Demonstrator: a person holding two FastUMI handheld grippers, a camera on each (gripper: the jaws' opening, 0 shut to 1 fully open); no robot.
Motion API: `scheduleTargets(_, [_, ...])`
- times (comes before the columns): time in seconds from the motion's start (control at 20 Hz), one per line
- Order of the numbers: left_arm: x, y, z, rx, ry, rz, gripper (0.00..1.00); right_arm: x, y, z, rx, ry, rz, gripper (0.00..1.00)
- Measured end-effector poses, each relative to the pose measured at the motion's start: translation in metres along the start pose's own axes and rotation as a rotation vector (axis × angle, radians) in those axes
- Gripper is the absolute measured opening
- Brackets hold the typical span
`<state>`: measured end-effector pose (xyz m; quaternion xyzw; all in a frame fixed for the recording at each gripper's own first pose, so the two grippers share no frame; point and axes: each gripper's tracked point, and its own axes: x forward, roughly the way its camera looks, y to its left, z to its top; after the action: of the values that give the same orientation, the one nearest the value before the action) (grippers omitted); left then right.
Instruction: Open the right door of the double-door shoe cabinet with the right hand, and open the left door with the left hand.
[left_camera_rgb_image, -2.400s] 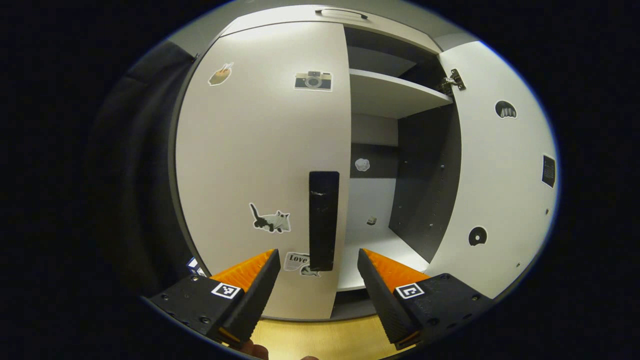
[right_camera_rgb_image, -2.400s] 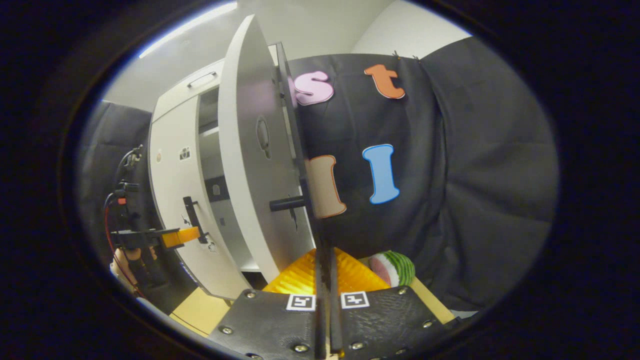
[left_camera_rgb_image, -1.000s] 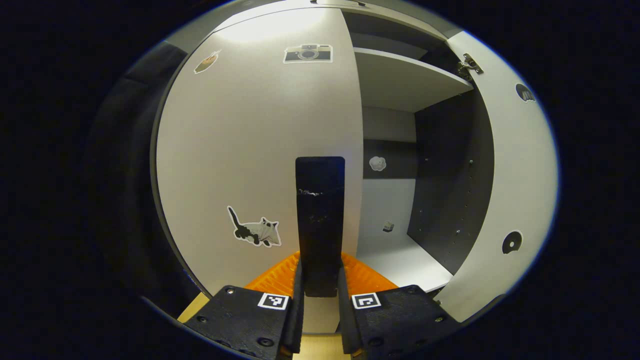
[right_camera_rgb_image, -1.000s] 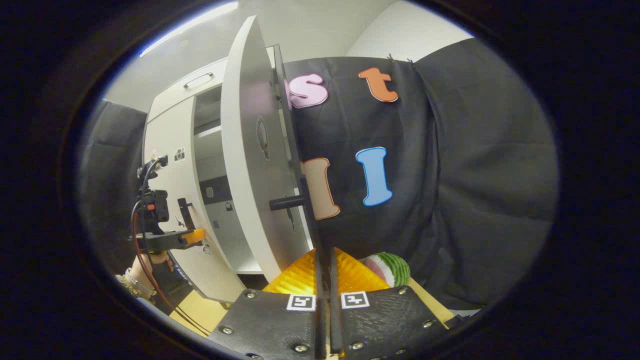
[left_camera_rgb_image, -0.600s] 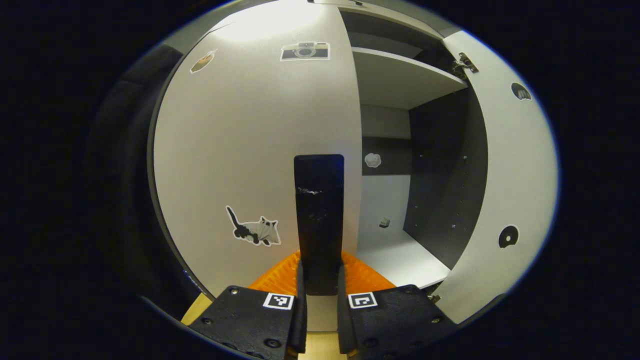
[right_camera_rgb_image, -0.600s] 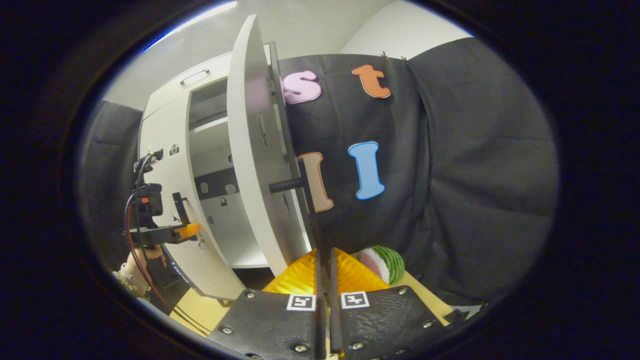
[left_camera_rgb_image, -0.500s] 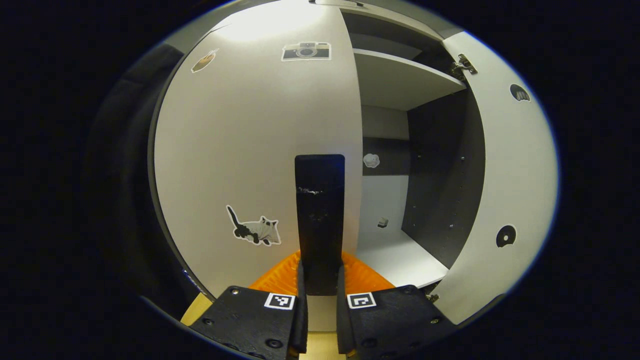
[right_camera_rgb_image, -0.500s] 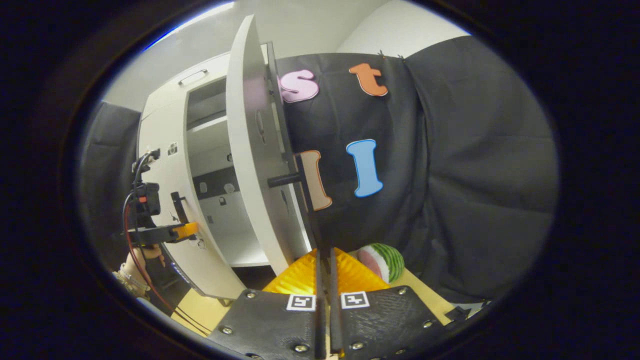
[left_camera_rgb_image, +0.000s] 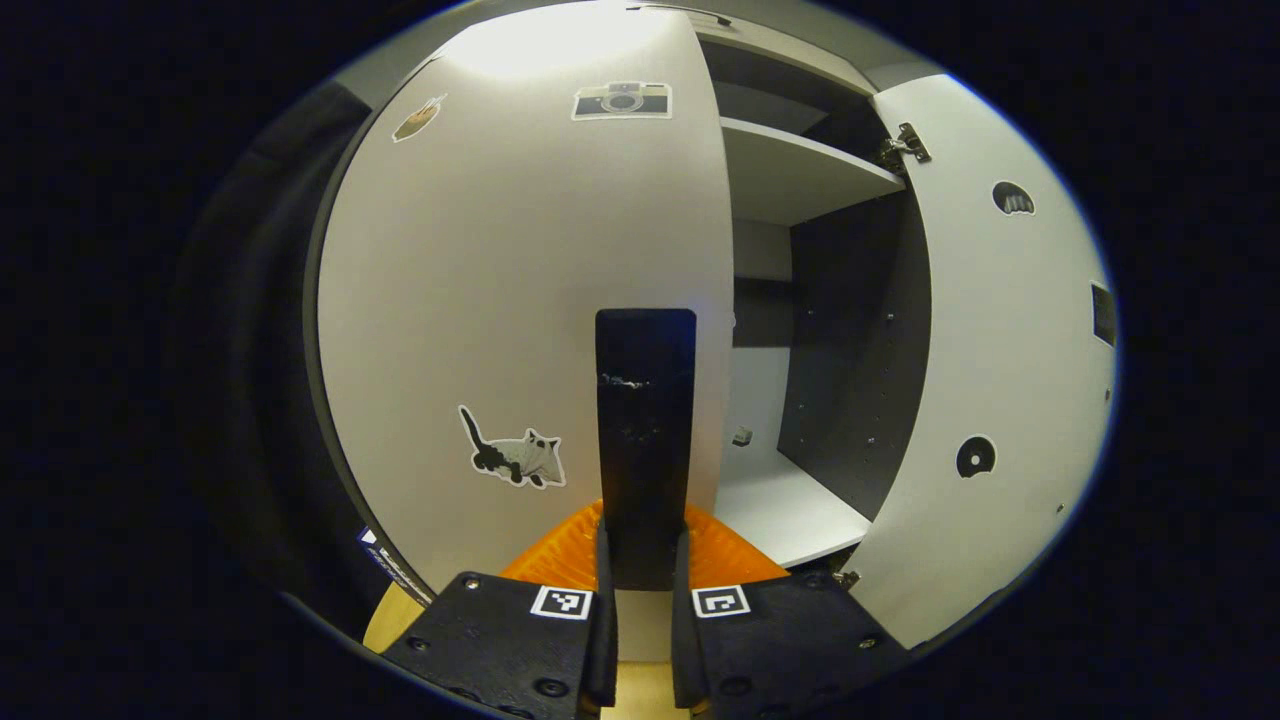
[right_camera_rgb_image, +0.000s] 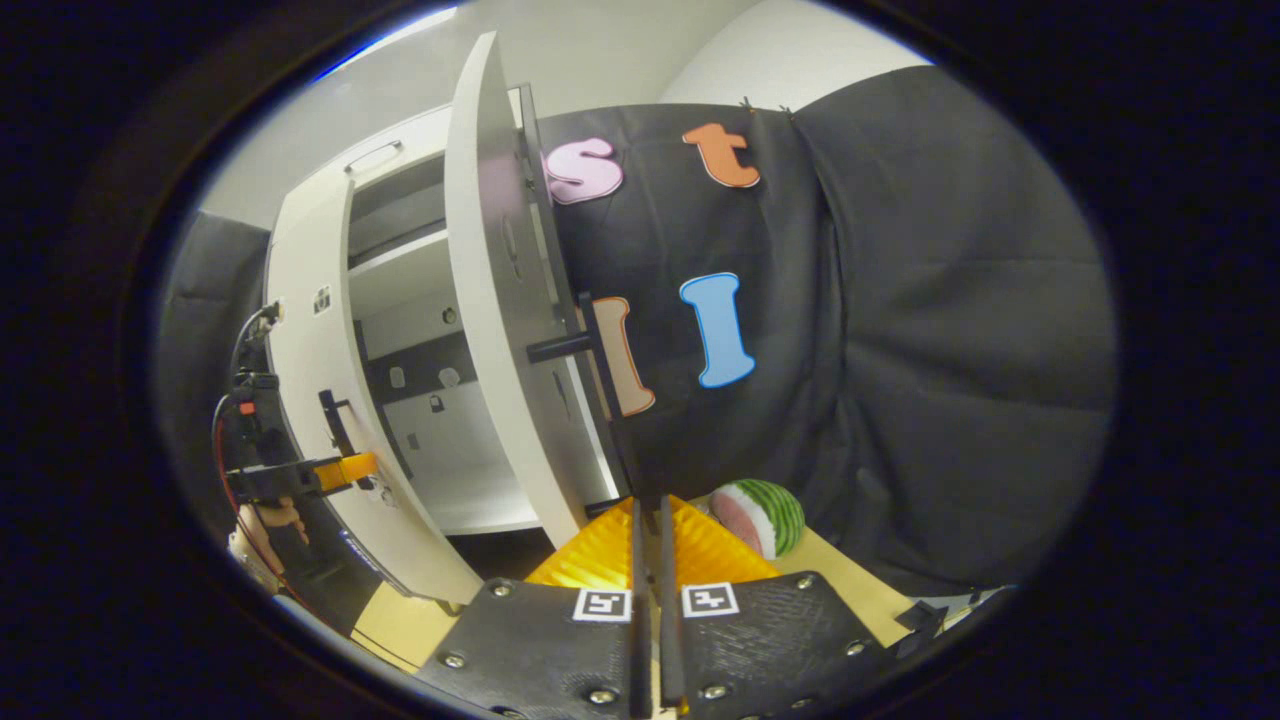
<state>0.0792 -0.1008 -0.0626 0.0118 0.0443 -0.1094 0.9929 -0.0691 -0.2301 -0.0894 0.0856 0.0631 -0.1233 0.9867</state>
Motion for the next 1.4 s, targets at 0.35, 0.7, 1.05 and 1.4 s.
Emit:
scheduleTargets(0.35, [-0.004,0.003,-0.002,0.001,0.008,-0.033,0.22,0.002,-0.001,-0.012,0.011,0.018,-0.014,0.04])
scheduleTargets(0.7, [-0.008,0.004,-0.003,0.0,0.014,-0.052,0.22,0.005,-0.001,-0.014,0.038,0.017,-0.003,0.04])
scheduleTargets(1.05, [-0.012,0.009,-0.004,-0.003,0.009,-0.071,0.22,0.006,0.0,-0.014,0.021,0.027,0.011,0.04])
scheduleTargets(1.4, [-0.02,0.014,-0.007,-0.011,0.018,-0.08,0.22,0.007,0.0,-0.015,0.019,0.041,0.022,0.04])
